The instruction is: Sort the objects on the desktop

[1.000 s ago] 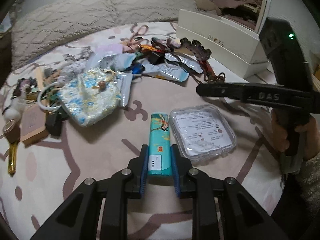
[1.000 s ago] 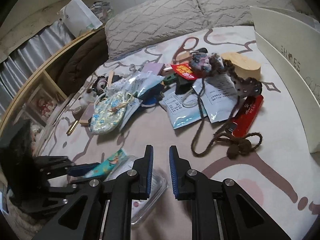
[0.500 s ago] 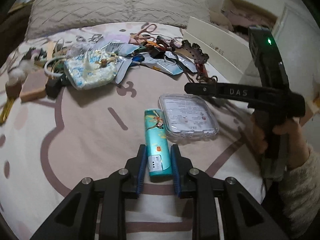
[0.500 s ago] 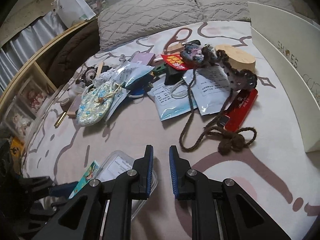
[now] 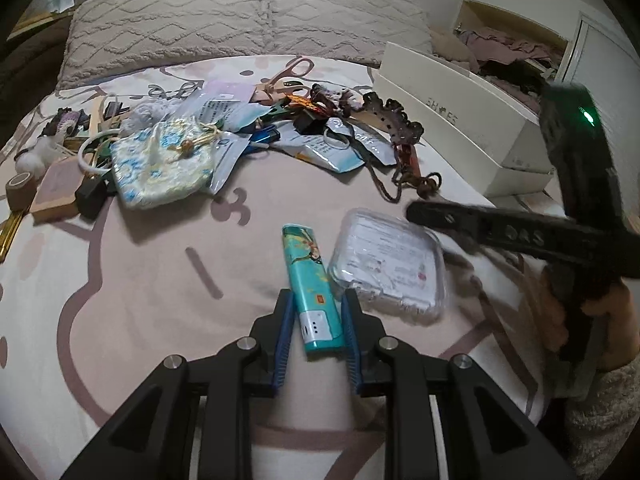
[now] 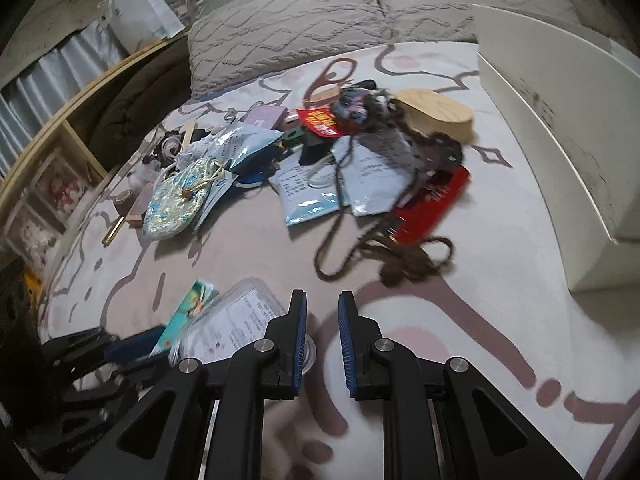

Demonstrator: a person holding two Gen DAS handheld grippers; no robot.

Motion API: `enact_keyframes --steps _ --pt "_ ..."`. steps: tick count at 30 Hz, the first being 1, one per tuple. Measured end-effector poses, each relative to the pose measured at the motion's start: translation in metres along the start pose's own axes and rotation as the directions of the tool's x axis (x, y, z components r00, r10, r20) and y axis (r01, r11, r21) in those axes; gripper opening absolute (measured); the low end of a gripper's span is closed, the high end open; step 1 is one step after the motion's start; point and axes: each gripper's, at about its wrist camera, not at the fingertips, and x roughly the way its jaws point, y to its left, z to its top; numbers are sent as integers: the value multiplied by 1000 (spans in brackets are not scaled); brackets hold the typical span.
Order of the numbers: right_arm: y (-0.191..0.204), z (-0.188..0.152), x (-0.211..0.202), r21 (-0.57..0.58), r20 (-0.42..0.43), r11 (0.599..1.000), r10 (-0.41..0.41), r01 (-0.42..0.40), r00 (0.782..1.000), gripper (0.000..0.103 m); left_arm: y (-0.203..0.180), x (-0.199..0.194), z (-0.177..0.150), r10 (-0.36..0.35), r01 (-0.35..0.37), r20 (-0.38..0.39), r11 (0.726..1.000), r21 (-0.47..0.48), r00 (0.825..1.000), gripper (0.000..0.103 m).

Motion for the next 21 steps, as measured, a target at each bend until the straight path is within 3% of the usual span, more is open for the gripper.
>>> enact_keyframes --steps 14,21 --pt "-28 -30 -26 105 42 986 122 -126 992 17 -7 28 28 32 -29 -57 997 67 998 22" --pt "-15 -31 -39 66 114 994 74 -82 991 19 -13 16 12 75 -70 -32 986 153 997 27"
